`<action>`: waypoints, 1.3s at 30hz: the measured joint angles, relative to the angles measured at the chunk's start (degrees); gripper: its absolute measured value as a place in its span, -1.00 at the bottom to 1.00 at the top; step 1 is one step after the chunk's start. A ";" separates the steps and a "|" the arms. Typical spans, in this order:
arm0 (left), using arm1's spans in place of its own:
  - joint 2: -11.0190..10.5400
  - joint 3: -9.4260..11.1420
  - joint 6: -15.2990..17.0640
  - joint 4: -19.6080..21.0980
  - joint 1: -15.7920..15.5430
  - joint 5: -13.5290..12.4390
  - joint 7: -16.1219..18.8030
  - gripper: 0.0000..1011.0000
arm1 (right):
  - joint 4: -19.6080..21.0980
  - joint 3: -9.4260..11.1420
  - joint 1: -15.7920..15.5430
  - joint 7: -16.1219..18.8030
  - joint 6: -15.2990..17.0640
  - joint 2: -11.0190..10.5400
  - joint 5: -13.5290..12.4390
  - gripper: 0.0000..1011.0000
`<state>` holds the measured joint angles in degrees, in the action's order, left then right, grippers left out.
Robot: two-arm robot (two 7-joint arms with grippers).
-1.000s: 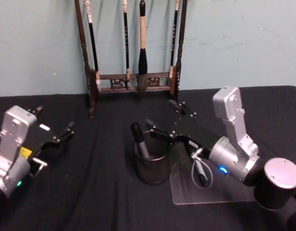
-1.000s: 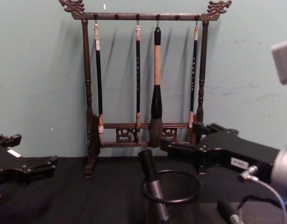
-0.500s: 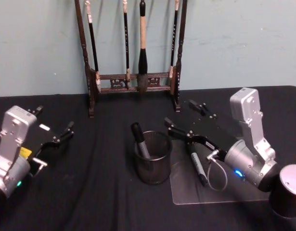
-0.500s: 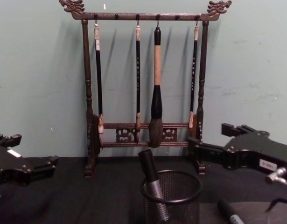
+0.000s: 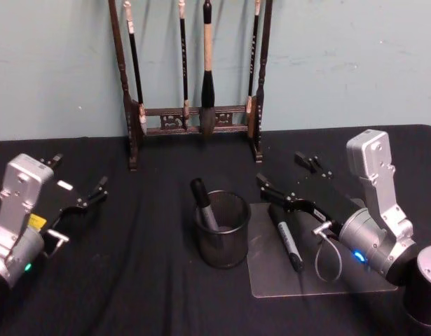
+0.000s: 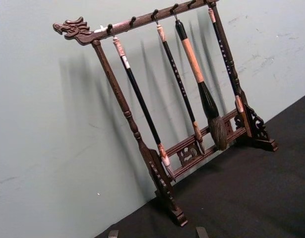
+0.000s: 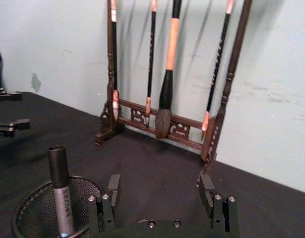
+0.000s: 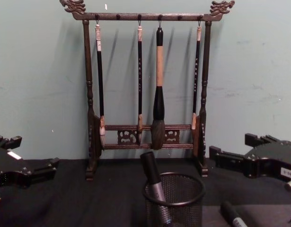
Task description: Pick up the water-based marker from the table and place it into the pen holder.
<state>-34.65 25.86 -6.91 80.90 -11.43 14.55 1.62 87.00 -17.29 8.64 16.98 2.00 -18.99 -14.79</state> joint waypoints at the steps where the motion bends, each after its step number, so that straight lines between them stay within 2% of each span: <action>1: 0.00 0.00 0.00 0.00 0.00 0.00 0.00 1.00 | 0.00 0.00 0.00 0.00 0.00 0.00 0.00 0.98; 10: 0.00 0.00 0.00 0.00 0.00 0.00 0.00 1.00 | -0.87 1.57 -0.35 -1.52 3.32 1.28 0.13 0.98; 23: 0.00 0.00 0.00 0.00 0.00 0.00 0.00 1.00 | -5.25 1.89 0.70 -1.45 6.05 2.77 -0.07 0.98; 32: 0.00 0.00 0.00 0.00 0.00 0.00 0.00 1.00 | -8.78 1.44 1.93 -1.40 6.92 3.60 0.08 0.98; 39: 0.00 0.00 0.00 0.00 0.00 0.00 0.00 1.00 | -11.82 0.56 3.02 -1.06 6.44 4.12 1.22 0.98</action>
<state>-34.65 25.86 -6.91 80.90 -11.43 14.55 1.62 75.18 -16.72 11.66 15.92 8.43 -14.87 -13.57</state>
